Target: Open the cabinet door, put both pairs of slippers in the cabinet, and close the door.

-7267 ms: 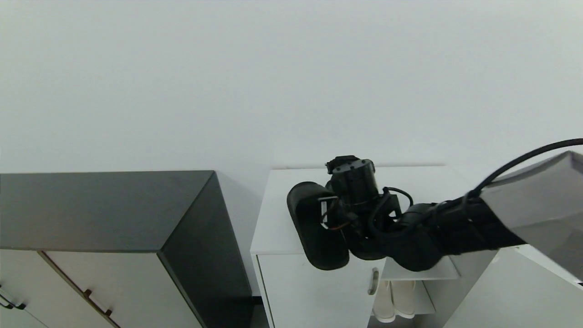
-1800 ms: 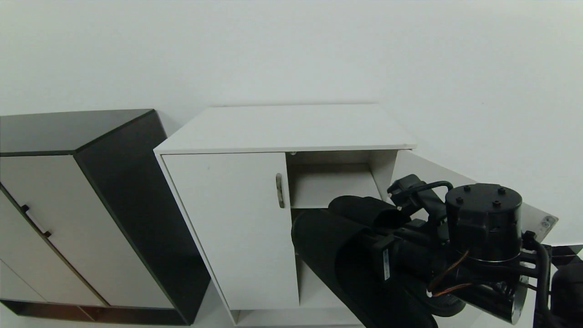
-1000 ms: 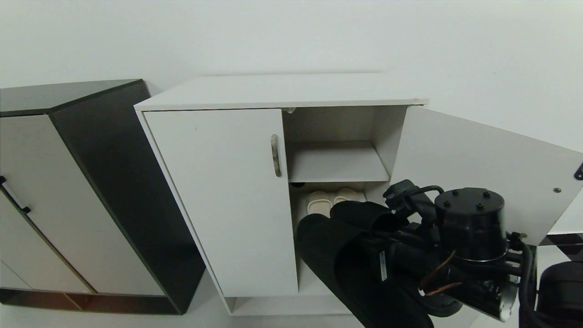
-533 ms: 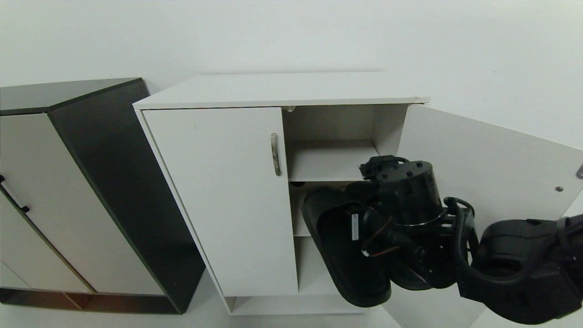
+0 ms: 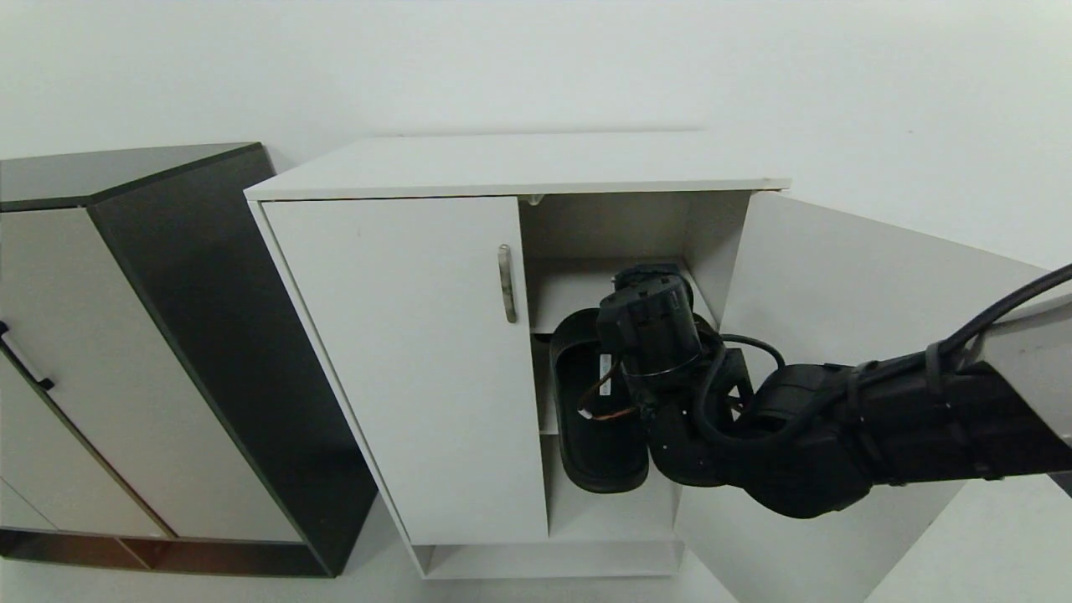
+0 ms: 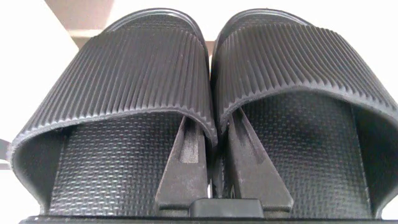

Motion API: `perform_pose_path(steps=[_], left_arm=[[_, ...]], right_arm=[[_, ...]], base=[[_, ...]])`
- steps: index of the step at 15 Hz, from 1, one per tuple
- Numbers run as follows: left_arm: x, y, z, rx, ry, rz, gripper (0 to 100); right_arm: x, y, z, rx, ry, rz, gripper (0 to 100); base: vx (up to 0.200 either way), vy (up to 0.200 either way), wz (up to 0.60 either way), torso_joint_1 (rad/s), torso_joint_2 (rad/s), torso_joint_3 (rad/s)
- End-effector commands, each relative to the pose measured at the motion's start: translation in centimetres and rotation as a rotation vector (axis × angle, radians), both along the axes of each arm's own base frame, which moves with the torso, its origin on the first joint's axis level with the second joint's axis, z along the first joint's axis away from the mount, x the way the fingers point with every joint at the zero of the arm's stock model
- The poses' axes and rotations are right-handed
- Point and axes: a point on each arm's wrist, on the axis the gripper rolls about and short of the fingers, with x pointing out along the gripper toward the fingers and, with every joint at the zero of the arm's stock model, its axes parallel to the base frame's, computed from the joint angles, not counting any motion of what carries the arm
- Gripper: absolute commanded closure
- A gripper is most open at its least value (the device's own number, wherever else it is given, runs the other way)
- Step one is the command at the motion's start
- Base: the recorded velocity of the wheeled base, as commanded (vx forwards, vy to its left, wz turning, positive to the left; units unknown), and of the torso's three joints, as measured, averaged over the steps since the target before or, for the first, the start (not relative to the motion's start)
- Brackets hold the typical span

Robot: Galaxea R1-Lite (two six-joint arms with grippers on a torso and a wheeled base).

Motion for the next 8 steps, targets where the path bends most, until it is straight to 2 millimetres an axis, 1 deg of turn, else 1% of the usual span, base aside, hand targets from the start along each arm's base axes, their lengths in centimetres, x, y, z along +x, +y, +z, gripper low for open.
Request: perform_pose_path(steps=[1,2,8], left_arm=[[0.0,0.0,0.0,0.0,0.0,0.0,100],[0.0,0.0,0.0,0.0,0.0,0.0,100],[0.0,0.0,0.0,-0.002,0.0,0.0,100]], right_arm=[[0.44,0.17,-0.81,-0.014,0.011,-0.006,100],[0.44,0.18,-0.8,-0.013,0.01,-0.006,100],[0.38,0.11,-0.65,-0.015,0.008,-0.005,100]], base=[[0.0,0.0,0.0,0.0,0.0,0.0],[0.0,0.0,0.0,0.0,0.0,0.0],[0.2,0.0,0.0,0.001,0.0,0.005]])
